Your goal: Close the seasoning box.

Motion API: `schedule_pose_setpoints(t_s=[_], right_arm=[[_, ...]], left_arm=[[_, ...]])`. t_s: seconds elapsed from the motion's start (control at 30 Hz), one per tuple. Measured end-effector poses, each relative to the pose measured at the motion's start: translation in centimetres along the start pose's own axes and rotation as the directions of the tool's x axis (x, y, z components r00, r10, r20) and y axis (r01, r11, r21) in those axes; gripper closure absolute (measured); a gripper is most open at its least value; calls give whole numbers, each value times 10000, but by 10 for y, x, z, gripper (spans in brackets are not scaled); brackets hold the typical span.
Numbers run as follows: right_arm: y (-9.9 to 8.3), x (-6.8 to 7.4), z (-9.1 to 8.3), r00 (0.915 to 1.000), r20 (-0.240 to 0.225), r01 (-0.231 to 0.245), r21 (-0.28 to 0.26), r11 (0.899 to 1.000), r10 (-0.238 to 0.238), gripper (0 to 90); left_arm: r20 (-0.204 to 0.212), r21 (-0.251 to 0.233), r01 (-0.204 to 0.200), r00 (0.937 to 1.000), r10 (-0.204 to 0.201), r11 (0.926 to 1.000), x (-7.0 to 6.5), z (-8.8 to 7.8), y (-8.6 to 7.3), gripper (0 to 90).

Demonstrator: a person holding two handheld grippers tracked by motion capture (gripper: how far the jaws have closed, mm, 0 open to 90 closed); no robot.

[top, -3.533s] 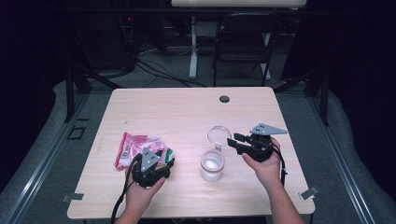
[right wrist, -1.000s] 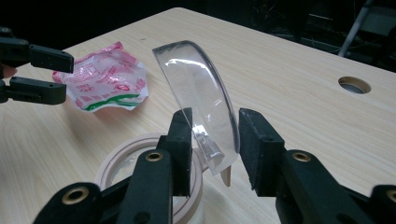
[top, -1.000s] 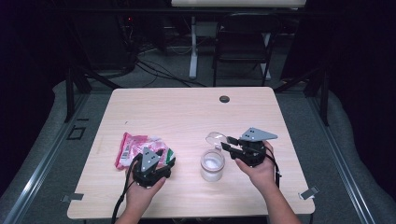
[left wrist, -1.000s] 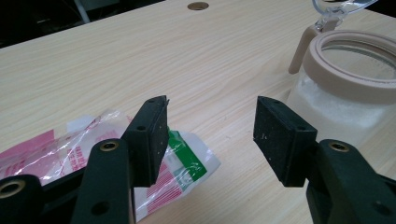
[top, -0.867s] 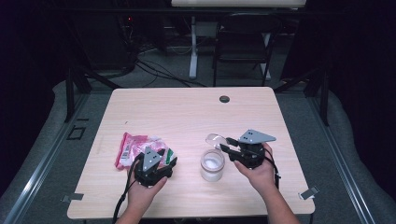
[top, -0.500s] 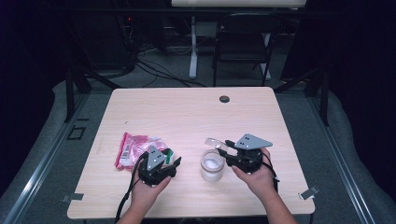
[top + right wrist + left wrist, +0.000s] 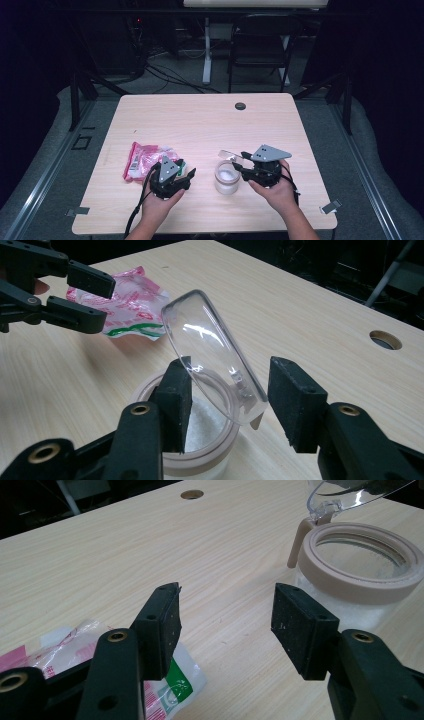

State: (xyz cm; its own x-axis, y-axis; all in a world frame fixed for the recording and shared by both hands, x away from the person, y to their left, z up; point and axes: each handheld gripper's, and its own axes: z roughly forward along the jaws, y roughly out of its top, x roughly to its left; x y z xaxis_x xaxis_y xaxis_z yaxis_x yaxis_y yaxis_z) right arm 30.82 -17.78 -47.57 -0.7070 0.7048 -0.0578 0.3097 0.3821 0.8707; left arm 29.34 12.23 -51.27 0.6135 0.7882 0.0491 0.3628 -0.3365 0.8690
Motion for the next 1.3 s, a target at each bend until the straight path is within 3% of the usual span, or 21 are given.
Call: schedule_pose_setpoints(t_s=[0.4, 1.3], right_arm=[[-1, 3, 2, 9985, -371, 393, 56, 9992, -391, 465], [2, 19, 8, 9891, -272, 1452, 112, 9893, -1449, 431]], left_arm=[[11, 31, -34, 10000, 34, 10000, -1, 0, 0, 447], [-18, -26, -25, 10000, 25, 10000, 0, -1, -1, 446]])
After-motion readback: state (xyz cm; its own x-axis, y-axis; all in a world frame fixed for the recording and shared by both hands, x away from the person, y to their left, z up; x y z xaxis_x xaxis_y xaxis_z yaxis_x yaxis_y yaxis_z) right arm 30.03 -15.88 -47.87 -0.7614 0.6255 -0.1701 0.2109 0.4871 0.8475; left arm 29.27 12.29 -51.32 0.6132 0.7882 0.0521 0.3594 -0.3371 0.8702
